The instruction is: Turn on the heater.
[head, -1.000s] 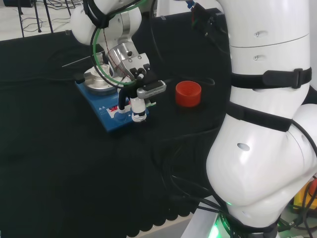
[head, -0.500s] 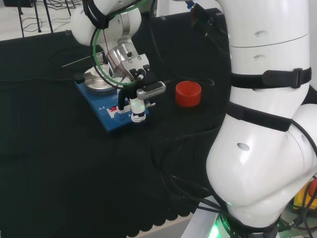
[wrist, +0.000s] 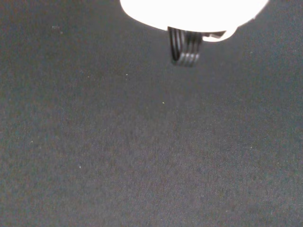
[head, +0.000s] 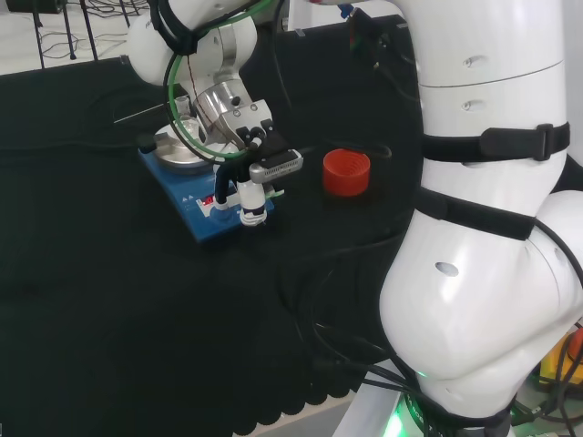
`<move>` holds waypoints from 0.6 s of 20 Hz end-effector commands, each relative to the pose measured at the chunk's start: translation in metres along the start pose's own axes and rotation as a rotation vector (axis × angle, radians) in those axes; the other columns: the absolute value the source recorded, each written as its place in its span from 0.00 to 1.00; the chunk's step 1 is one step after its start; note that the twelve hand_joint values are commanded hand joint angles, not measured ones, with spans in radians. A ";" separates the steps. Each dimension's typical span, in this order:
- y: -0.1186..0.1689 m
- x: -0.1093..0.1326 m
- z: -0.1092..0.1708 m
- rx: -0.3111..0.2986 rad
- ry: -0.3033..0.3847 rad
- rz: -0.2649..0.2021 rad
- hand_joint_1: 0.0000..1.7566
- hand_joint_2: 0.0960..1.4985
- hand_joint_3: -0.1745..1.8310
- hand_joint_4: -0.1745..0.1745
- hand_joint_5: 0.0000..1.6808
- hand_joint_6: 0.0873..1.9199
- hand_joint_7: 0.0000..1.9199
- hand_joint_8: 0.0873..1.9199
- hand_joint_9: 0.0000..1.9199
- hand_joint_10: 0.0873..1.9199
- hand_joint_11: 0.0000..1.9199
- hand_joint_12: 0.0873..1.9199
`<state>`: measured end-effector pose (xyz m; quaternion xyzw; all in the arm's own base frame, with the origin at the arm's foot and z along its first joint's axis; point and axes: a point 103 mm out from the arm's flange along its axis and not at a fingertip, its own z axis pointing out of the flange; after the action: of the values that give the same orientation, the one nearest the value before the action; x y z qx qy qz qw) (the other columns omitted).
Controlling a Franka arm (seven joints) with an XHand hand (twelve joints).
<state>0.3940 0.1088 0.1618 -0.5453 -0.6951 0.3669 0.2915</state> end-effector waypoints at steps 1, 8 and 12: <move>0.002 0.001 0.001 0.008 -0.001 -0.003 0.81 0.35 0.63 0.38 0.16 0.00 0.83 0.81 0.88 0.66 0.82 0.66; -0.014 0.002 -0.009 -0.015 0.002 -0.028 0.81 0.35 0.63 0.38 0.17 0.00 0.83 0.81 0.88 0.66 0.82 0.66; -0.032 0.004 -0.023 -0.051 0.000 -0.041 0.81 0.35 0.64 0.38 0.17 0.00 0.83 0.81 0.88 0.66 0.82 0.66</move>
<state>0.3936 0.1103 0.1730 -0.5402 -0.7023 0.3602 0.2919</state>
